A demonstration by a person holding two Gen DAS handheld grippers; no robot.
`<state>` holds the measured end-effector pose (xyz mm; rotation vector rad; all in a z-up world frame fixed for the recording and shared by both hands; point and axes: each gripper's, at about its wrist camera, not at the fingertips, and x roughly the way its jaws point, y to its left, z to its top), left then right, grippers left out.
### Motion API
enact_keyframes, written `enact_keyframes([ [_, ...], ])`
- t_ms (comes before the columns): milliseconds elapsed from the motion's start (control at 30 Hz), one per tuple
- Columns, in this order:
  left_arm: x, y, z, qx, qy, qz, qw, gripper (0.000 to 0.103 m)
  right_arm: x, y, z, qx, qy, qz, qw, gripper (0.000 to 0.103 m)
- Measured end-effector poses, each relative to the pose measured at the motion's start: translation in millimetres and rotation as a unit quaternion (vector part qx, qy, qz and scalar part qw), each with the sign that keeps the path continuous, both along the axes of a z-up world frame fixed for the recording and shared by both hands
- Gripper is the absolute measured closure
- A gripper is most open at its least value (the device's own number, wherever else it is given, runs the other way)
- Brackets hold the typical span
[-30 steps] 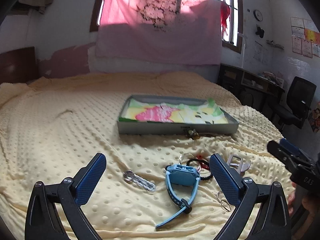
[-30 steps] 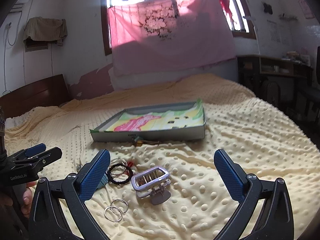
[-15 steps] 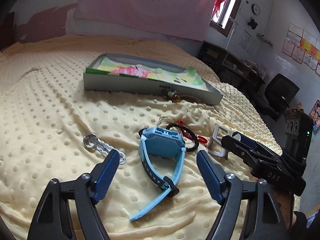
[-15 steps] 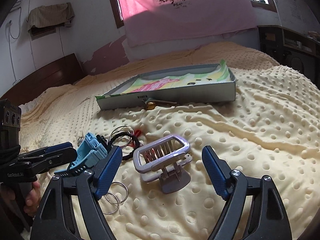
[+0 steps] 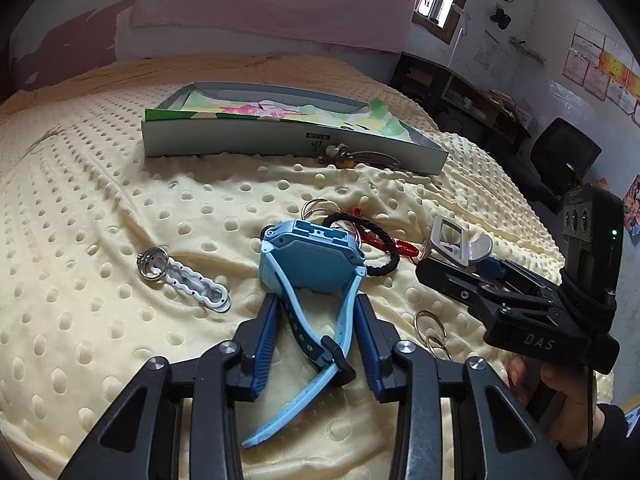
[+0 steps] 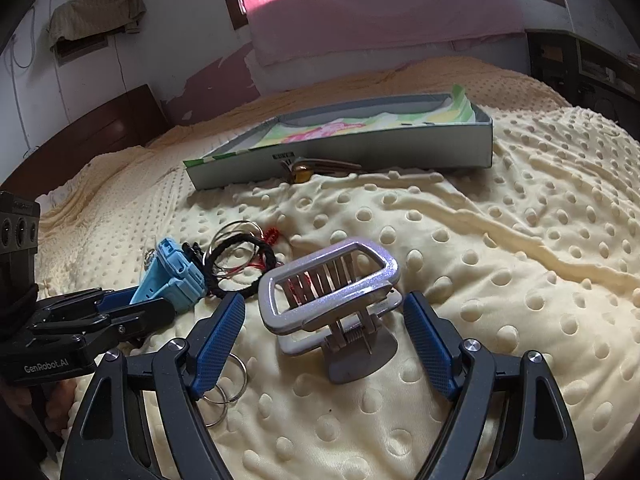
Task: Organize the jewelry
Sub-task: 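Move the right tool to the silver hair clip while the left tool approaches the blue watch, then close the right tool on the silver hair clip while the left tool grasps the blue watch, then carry the clip and watch into the tray and open both tools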
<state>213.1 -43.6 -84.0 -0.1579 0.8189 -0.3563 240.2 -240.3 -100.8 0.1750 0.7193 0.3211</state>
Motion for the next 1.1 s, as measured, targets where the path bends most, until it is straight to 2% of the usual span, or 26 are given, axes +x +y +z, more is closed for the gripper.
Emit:
enact_keyframes([
  [100, 1, 1, 0, -0.007, 0.000, -0.001, 1.0000, 0.076, -2, -4, 1, 0.012, -0.004, -0.008, 1.000, 0.041],
  [333, -6, 11, 9, -0.025, -0.010, 0.006, 0.9996, 0.087, -17, -8, 9, 0.022, -0.036, -0.009, 0.999, 0.041],
  [500, -17, 17, 21, -0.033, -0.023, 0.014, 0.9991, 0.090, -32, -2, 18, 0.015, -0.067, 0.003, 0.998, 0.041],
  [667, -22, 17, 48, -0.020, -0.065, 0.012, 0.9976, 0.090, -36, 5, 38, 0.004, -0.088, 0.015, 0.996, 0.041],
  [867, 24, 20, 75, -0.025, -0.080, 0.027, 0.9961, 0.090, -7, 4, 70, -0.004, -0.108, 0.009, 0.994, 0.041],
  [1100, 101, 25, 83, -0.035, -0.071, 0.039, 0.9961, 0.090, 66, 3, 88, -0.033, -0.103, -0.007, 0.994, 0.041],
])
